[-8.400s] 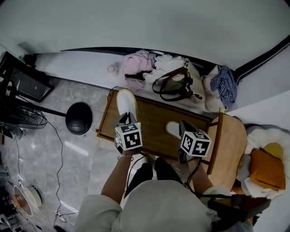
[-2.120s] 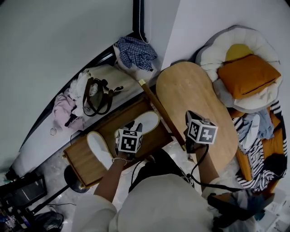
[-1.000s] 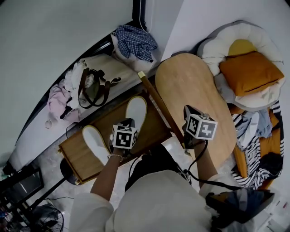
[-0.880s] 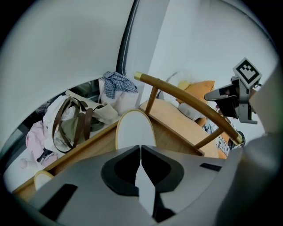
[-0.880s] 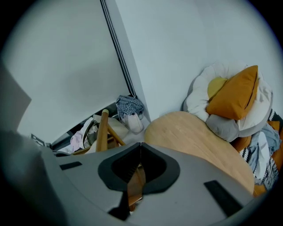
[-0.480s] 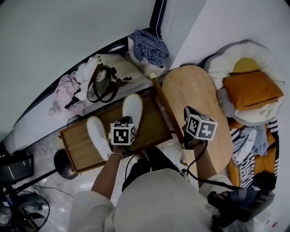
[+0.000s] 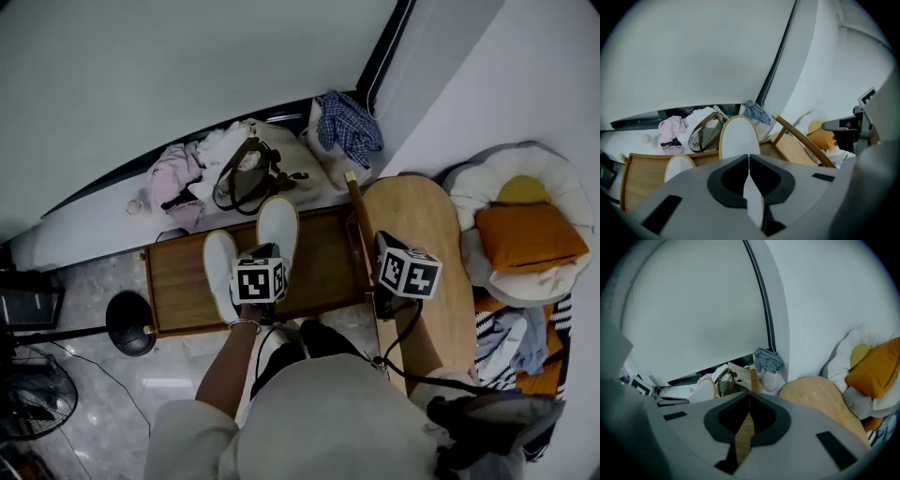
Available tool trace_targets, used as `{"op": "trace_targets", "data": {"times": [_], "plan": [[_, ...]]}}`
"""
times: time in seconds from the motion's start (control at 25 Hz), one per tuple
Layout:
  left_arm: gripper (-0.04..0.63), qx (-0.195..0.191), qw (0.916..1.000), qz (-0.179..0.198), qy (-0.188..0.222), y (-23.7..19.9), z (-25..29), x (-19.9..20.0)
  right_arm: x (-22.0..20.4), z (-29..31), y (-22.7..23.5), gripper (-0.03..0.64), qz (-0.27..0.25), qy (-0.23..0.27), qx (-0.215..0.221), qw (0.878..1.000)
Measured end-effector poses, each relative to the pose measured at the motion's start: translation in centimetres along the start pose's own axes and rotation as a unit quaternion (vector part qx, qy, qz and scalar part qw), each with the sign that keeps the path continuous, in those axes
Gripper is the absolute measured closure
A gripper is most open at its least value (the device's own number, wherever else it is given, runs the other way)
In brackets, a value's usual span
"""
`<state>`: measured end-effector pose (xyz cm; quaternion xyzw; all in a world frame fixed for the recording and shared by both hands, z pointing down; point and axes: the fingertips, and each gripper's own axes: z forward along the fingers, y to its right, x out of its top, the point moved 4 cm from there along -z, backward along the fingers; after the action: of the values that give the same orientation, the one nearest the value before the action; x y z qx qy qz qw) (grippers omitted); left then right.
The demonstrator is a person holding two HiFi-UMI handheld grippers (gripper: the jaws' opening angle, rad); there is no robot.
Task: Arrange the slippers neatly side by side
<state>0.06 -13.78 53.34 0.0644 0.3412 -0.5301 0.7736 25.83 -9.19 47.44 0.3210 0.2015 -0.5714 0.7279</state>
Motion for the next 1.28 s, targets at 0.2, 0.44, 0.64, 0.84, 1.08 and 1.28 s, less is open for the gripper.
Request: {"op": "trace_targets", "data": {"times": [0.2, 0.44, 0.64, 0.84, 1.08, 1.28], "plan": [[0.571, 0.021, 0.999, -0.031, 0.024, -1.3, -1.7, -0.1, 0.0, 1.4, -3.3, 0.583, -0.026, -0.01, 0.033, 0.999], [0.571, 0.037, 0.9969, -0.058, 0.037, -2.7, -3.1, -1.2, -0.7, 3.2, -7.0, 0.583, -0.054, -0.028, 0.067, 0.996], [0.571, 0.038, 0.9943, -0.09, 0.043, -3.5, -3.8, -2.3, -1.5, 4.1, -9.4, 0.583, -0.075, -0.043, 0.086, 0.993], [0.571, 0.034, 0.9932, -0.103, 0.042, -3.5, -3.9, -3.3, -2.3, 4.6, -10.6, 0.583, -0.087, -0.055, 0.094, 0.99], [0.571, 0.032, 0.9926, -0.112, 0.034, -3.7, -3.4, -4.0, -3.4, 5.4, -11.0, 0.583, -0.096, -0.076, 0.094, 0.988], [0.571, 0.025, 0.9899, -0.137, 0.026, -3.5, -2.8, -4.7, -4.3, 6.0, -10.8, 0.583, -0.095, -0.092, 0.09, 0.987]]}}
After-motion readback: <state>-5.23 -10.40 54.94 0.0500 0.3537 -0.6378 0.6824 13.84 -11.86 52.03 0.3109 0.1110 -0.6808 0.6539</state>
